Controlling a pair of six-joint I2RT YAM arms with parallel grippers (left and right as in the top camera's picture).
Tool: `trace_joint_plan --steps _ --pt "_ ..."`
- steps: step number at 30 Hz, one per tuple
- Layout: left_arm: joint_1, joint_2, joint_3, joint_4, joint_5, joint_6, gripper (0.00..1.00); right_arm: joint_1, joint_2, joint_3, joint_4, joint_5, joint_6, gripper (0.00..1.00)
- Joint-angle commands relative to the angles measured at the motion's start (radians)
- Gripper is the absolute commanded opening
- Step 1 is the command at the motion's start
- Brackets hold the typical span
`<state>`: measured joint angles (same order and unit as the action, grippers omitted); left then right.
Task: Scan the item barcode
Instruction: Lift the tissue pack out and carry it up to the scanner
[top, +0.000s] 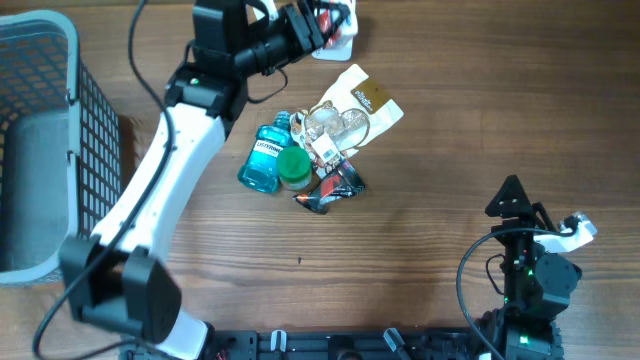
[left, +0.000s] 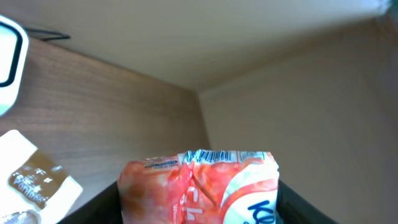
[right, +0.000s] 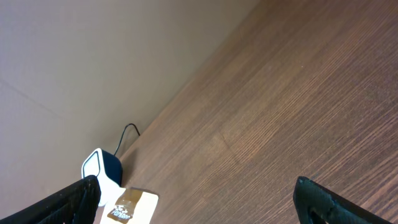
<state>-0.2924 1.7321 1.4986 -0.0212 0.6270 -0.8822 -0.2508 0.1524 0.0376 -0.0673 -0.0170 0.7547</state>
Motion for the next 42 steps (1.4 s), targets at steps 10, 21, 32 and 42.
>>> trace_joint_plan --steps 10,21,32,42 --pt "0.0 0.344 0.005 0.496 -0.153 -0.83 0.5 -0.003 0.001 -0.001 0.003 0.017 -0.018 1.0" --pt "-0.027 0.457 0.005 0.571 -0.371 -1.041 0.53 -0.003 0.001 -0.001 0.003 0.016 -0.018 1.0" --pt "-0.069 0.503 0.005 0.61 -0.556 -1.192 0.48 -0.003 0.001 -0.001 0.003 0.016 -0.018 1.0" --pt "-0.105 0.546 0.009 0.646 -0.653 -1.258 0.63 -0.003 0.001 -0.001 0.003 0.016 -0.018 1.0"
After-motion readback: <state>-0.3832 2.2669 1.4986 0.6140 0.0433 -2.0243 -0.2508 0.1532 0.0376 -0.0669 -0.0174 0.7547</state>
